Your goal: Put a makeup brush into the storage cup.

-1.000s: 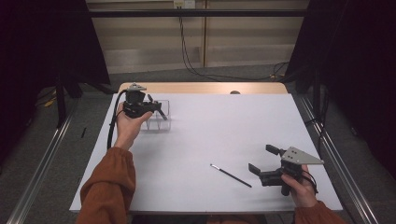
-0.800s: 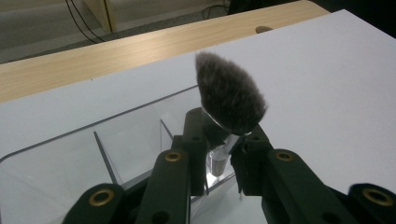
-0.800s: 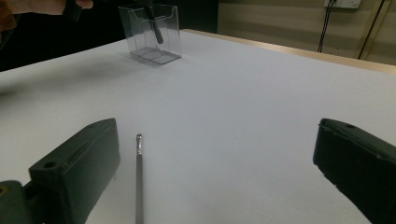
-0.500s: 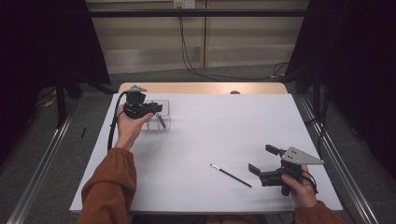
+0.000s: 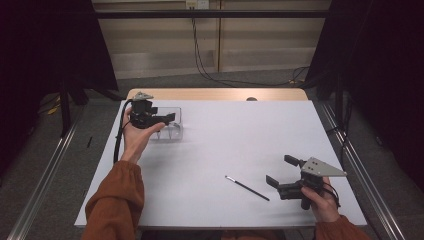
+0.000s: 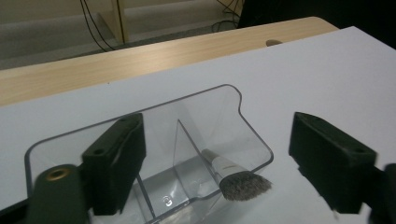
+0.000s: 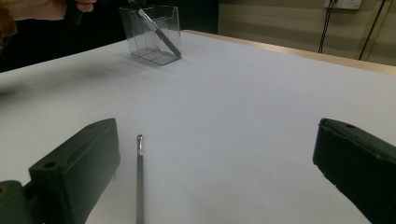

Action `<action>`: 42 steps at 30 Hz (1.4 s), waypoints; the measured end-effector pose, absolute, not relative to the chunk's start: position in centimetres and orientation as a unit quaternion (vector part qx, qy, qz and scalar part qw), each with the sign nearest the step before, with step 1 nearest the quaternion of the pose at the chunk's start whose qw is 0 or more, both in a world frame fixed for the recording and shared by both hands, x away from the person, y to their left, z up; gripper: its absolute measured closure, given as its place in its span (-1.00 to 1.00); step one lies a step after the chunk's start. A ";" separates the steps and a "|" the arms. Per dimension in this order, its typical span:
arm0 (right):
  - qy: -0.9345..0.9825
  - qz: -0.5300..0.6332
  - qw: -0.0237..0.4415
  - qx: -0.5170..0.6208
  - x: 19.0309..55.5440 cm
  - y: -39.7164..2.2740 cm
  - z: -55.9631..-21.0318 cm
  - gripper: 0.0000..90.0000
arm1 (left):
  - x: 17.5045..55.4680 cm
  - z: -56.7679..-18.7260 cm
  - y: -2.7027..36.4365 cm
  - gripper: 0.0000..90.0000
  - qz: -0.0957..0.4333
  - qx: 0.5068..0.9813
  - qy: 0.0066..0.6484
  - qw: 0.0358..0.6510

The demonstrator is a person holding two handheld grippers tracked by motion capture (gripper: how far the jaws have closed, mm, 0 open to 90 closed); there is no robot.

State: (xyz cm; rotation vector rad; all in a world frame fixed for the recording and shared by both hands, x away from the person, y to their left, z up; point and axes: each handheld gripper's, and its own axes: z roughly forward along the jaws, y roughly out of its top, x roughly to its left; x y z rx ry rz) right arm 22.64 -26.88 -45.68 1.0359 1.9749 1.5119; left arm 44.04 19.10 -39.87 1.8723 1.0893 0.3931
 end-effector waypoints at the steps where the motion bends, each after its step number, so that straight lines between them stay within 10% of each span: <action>1: 0.714 0.547 0.222 0.376 22.7 -26.9 -45.7 -1.00 | 44.0 -39.9 19.2 -0.71 0.157 0.757 0.442 0.454; 7: 0.715 0.547 0.222 0.374 22.7 -26.9 -45.7 -1.00 | 43.4 -39.6 19.7 -0.95 0.157 0.760 0.418 0.473; 42: 0.716 0.545 0.225 0.374 22.7 -26.8 -45.7 -1.00 | 37.5 -41.3 22.3 -0.89 0.210 0.743 0.389 0.502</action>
